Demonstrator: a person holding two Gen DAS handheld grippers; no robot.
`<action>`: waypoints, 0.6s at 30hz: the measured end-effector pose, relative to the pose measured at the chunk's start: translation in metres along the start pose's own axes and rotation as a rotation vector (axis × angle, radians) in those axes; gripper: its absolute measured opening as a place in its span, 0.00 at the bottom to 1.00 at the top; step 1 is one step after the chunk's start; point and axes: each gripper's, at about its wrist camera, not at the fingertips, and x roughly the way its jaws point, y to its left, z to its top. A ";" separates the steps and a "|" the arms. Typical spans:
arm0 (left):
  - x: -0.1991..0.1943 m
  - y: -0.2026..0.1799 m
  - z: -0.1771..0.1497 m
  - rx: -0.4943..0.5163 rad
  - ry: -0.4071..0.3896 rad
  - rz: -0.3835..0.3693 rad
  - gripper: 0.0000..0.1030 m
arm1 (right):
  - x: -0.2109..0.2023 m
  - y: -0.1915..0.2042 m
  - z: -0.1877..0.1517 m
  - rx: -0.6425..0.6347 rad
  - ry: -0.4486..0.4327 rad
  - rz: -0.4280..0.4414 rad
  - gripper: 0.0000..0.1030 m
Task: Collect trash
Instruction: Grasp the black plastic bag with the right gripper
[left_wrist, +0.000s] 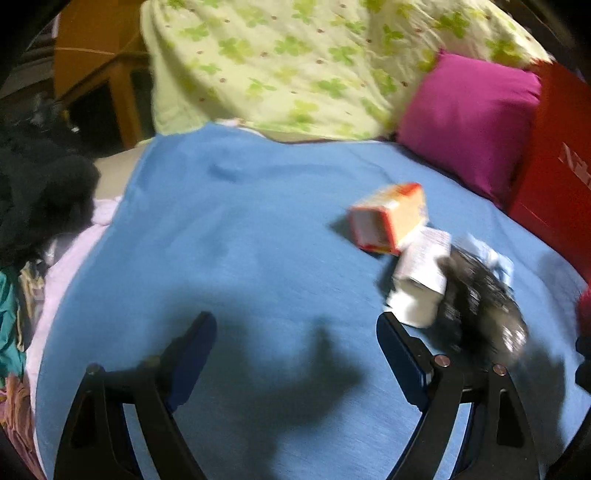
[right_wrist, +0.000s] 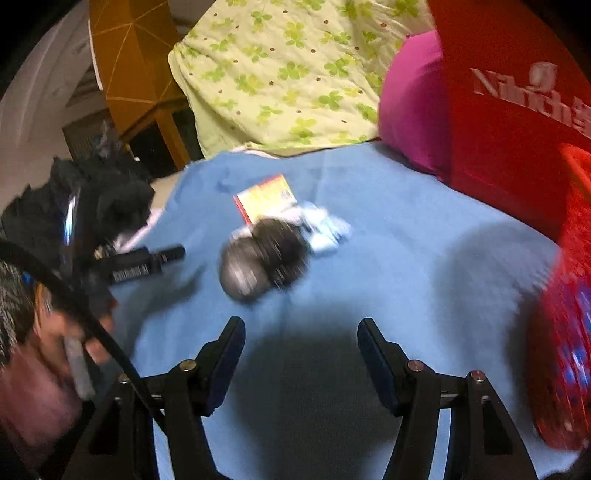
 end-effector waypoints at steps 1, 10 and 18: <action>0.000 0.007 0.002 -0.021 0.000 -0.003 0.86 | 0.009 0.004 0.011 0.025 0.005 0.023 0.65; 0.004 0.033 0.010 -0.094 -0.008 0.009 0.86 | 0.102 0.032 0.044 0.137 0.186 -0.028 0.52; 0.005 0.031 0.011 -0.098 -0.009 -0.019 0.86 | 0.111 0.025 0.029 0.163 0.219 -0.011 0.36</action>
